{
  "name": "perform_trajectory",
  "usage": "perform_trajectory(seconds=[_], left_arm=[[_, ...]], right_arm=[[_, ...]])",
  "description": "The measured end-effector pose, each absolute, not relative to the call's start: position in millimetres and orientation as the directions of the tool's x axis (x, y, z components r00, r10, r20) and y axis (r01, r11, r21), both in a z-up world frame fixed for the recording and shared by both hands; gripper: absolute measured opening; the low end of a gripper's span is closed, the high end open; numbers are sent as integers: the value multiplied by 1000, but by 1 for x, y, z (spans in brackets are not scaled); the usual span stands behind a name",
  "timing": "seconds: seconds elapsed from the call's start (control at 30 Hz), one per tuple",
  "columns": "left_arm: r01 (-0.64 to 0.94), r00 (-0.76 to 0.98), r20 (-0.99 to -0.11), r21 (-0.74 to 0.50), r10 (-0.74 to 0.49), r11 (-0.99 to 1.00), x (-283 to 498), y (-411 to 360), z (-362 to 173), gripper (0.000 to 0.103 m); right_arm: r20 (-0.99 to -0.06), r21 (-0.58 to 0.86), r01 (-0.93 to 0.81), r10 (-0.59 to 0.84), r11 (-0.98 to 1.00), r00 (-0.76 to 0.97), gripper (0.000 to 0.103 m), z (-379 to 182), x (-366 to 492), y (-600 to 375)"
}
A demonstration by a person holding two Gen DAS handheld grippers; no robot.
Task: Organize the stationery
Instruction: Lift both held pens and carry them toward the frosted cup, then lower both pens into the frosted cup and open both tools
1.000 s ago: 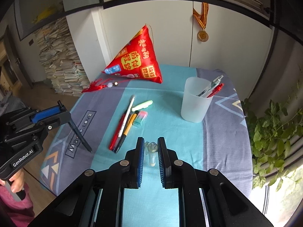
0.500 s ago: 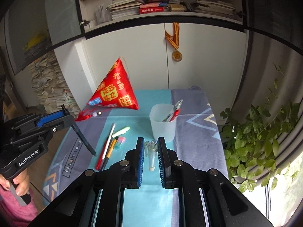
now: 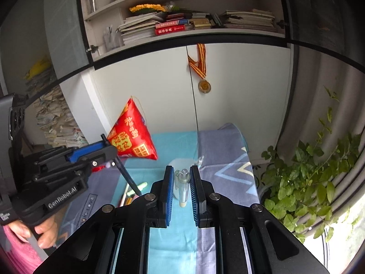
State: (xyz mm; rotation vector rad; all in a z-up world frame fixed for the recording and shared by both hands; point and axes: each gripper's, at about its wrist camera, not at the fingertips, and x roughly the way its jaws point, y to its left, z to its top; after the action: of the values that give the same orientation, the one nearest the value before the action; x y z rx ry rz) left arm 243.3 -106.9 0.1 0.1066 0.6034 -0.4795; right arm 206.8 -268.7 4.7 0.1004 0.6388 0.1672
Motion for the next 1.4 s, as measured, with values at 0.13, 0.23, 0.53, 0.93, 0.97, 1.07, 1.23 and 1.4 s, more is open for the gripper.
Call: perform_trajectory(seconds=[0.13,0.23,0.53,0.93,0.97,1.07,1.23,1.4], left_arm=[[478,712,-566,-42,-415,878,257,-118,0,14],[487,708,-568,-36,-418,873,268,-126,-1,14],[513,699,-569,-25,-434,858,297,-143,-9,14],[520,650,-629,-40,-426,853,326,-152,-41,14],[520,647,-633,-41,-425,853,328,-152,-44,14],[522,634,-649,-43,-422,852,331,-154,-54,14],[514,611,-674,-62,-415,856,338,-154,-68,14],[510,601,-687,-63,-408,858,340,-154,-76,14]], right_arm=[[-573,157,-129,197,979,795,15,7,222,-269],[-570,170,-131,206,977,796,15,7,235,-270],[-586,164,-126,199,978,785,15,-4,268,-269],[-650,169,-98,186,981,737,15,-43,305,-272],[-654,172,-97,188,980,733,15,-46,307,-272],[-669,176,-89,185,980,719,15,-54,312,-274],[-692,189,-90,197,978,695,15,-66,317,-274],[-701,196,-93,206,976,683,15,-73,319,-274]])
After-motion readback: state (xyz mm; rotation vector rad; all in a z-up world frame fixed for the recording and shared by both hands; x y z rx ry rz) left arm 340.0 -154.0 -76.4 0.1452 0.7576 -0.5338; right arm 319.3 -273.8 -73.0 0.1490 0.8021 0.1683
